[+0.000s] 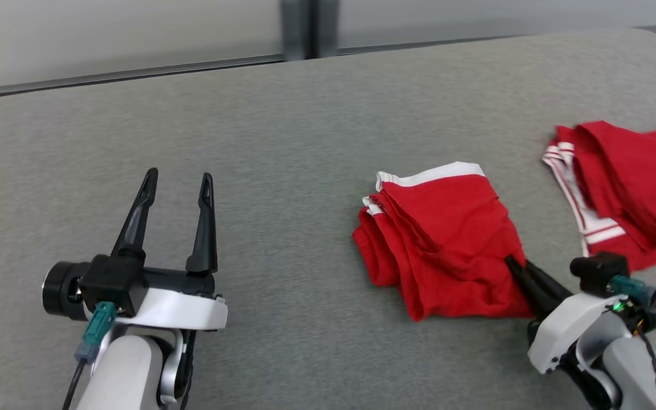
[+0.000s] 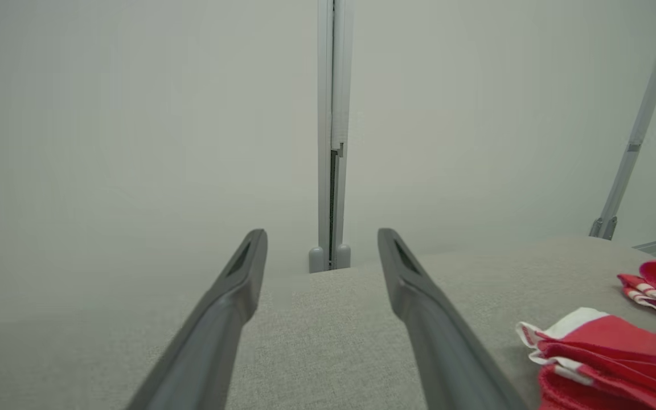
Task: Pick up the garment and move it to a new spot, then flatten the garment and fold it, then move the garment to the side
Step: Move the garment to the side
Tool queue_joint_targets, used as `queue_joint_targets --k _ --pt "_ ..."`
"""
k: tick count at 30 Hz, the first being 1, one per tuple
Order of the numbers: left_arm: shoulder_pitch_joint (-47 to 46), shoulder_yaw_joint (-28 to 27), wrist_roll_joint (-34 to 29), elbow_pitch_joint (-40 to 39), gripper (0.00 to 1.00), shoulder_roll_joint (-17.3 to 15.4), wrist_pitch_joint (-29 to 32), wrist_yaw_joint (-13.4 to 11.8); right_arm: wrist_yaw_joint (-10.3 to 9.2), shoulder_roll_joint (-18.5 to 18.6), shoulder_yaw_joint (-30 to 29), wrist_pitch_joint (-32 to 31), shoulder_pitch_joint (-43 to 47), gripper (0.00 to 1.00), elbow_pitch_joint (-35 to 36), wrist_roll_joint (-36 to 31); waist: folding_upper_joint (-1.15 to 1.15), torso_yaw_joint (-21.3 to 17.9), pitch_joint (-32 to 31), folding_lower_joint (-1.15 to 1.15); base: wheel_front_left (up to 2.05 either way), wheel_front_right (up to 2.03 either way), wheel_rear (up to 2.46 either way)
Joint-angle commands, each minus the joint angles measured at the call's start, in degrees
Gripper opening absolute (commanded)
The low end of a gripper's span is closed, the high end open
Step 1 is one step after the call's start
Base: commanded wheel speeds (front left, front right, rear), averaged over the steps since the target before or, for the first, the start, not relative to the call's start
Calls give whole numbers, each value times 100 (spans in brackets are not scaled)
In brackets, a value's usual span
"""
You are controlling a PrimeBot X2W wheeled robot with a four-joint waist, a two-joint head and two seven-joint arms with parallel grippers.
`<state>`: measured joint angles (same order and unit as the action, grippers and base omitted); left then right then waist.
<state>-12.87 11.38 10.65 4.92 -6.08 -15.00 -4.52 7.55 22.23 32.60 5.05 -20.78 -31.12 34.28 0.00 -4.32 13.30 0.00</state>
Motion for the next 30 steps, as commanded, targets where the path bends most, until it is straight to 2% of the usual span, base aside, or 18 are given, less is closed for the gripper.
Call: queue_joint_targets --k 1,9,14,19,23,30 --pt "-108 -15 -7 -25 100 -26 -21 24 -12 47 24 -31 -87 0 34 46 0 -373 140 0 0 0 0" --pt "-312 105 -68 -103 100 -73 62 47 -12 1097 207 -128 -911 0 551 -56 0 -764 537 0 0 0 0" --pt "-499 139 -72 -173 100 -115 83 88 -12 1815 160 -153 -1472 0 805 14 0 -756 878 0 0 0 0" --pt "-661 163 -94 -212 100 -150 70 107 -12 2458 -129 -272 -1599 0 815 308 0 -698 1146 0 0 0 0" --pt "-754 176 -112 -259 100 -179 57 100 -12 2576 -471 -334 -1333 0 296 782 0 -669 1338 0 0 0 0" --pt "-900 213 -147 -339 100 -290 143 134 -12 2065 -567 -254 -1140 0 -588 1416 0 -644 1558 0 0 0 0"
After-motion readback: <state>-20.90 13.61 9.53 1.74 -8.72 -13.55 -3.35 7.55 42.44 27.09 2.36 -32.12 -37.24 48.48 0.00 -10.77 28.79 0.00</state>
